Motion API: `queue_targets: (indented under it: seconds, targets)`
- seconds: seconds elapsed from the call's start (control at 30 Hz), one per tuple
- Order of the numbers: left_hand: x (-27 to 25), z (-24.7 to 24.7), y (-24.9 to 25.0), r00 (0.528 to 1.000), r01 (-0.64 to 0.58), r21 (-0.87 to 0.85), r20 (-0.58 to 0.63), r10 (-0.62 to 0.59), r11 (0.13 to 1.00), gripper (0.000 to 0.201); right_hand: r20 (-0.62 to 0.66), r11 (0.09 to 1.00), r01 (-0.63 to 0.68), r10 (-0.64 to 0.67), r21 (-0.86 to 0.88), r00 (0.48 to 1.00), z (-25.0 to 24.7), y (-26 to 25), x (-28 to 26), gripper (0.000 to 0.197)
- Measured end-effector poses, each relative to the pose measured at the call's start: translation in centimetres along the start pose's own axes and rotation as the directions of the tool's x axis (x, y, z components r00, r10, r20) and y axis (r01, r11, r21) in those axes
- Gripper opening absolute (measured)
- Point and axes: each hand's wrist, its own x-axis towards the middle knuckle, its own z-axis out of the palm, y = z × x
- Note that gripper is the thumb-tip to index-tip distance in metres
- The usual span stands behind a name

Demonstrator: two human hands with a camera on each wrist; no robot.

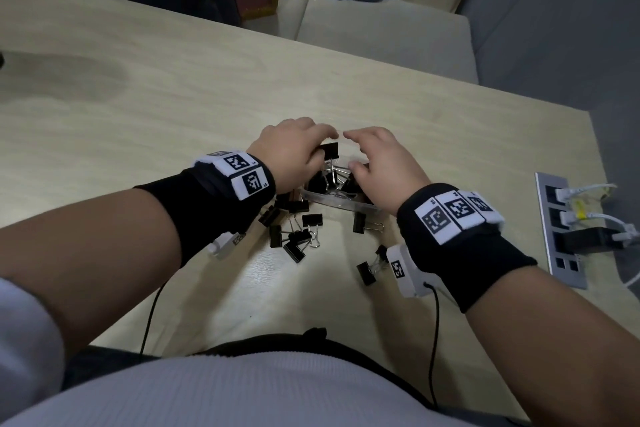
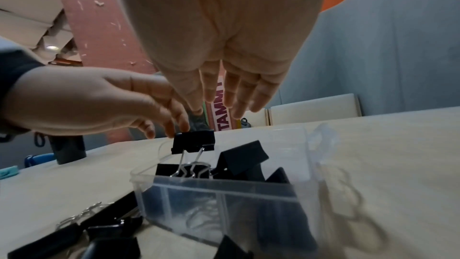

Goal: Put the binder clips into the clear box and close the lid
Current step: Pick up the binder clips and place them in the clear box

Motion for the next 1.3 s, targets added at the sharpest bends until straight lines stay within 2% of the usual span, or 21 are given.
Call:
queue_targets:
  seconds: [0.07,0.17,0.27,0.4,0.47,0.6,0.73,0.87,0.97,1.03,1.1,1.17,1.23,1.3]
  targets:
    - [-0.2,0.3,-0.1,0.997,-0.035,0.129,0.072,0.026,0.991,0.04,-0.001,0.999,-0.053,0.053,-0.01,0.999,0.1,0.5,-0.3,0.04]
    - [0.1,0.7,0.2,0.987,-0.084,0.277,0.157,0.042,0.957,0.045,0.062,0.984,-0.127,0.136,-0.128,0.989,0.2,1.1,-0.9,0.029]
    - [0.9,0.6,0.8,0.977,-0.105,0.353,0.209,0.031,0.93,0.051,0.116,0.971,-0.126,0.152,-0.205,0.982,0.6,1.5,-1.6,0.033]
    - [1.6,0.3,1.1,0.973,-0.125,0.417,0.228,0.03,0.9,0.034,0.104,0.945,-0.103,0.141,-0.312,0.985,0.9,2.1,-2.0,0.037]
    - [1.9,0.3,1.1,0.973,-0.135,0.442,0.228,0.035,0.887,0.028,0.071,0.948,-0.132,0.159,-0.288,0.985,1.0,2.5,-2.3,0.037]
    - [2.1,0.6,1.2,0.975,-0.091,0.429,0.222,-0.007,0.899,0.026,0.03,0.971,-0.165,0.173,-0.17,0.984,1.6,2.9,-2.7,0.032]
    - [2.6,0.8,0.8,0.973,0.055,0.317,0.197,-0.123,0.947,0.022,0.024,0.973,-0.166,0.172,-0.162,0.985,1.8,3.1,-3.0,0.03]
    - [2.6,0.5,0.9,0.968,0.095,0.271,0.199,-0.152,0.958,0.025,0.043,0.977,-0.146,0.154,-0.153,0.987,1.8,3.4,-3.3,0.03]
    - [1.9,0.5,1.4,0.989,0.037,0.271,0.128,-0.074,0.962,0.031,0.028,0.98,-0.13,0.136,-0.149,0.99,1.8,3.2,-3.3,0.03]
    - [1.2,0.6,1.7,0.997,-0.07,0.288,0.047,0.059,0.955,0.036,-0.007,0.982,-0.112,0.112,-0.154,0.994,1.7,2.8,-3.1,0.032]
    - [0.7,1.0,1.8,0.973,-0.223,0.287,0.014,0.229,0.931,0.041,-0.003,0.976,-0.103,0.104,-0.19,0.995,1.7,2.4,-2.9,0.034]
    - [0.3,1.6,1.9,0.929,-0.365,0.319,0.06,0.366,0.875,0.041,0.031,0.96,-0.112,0.124,-0.256,0.992,1.7,2.2,-2.8,0.036]
    - [0.2,2.1,1.7,0.917,-0.398,0.361,0.119,0.381,0.844,0.035,0.055,0.947,-0.133,0.155,-0.291,0.986,1.8,2.4,-2.8,0.039]
    - [0.0,2.1,1.4,0.936,-0.353,0.39,0.16,0.314,0.851,0.032,0.057,0.944,-0.145,0.169,-0.295,0.984,1.8,2.6,-2.9,0.043]
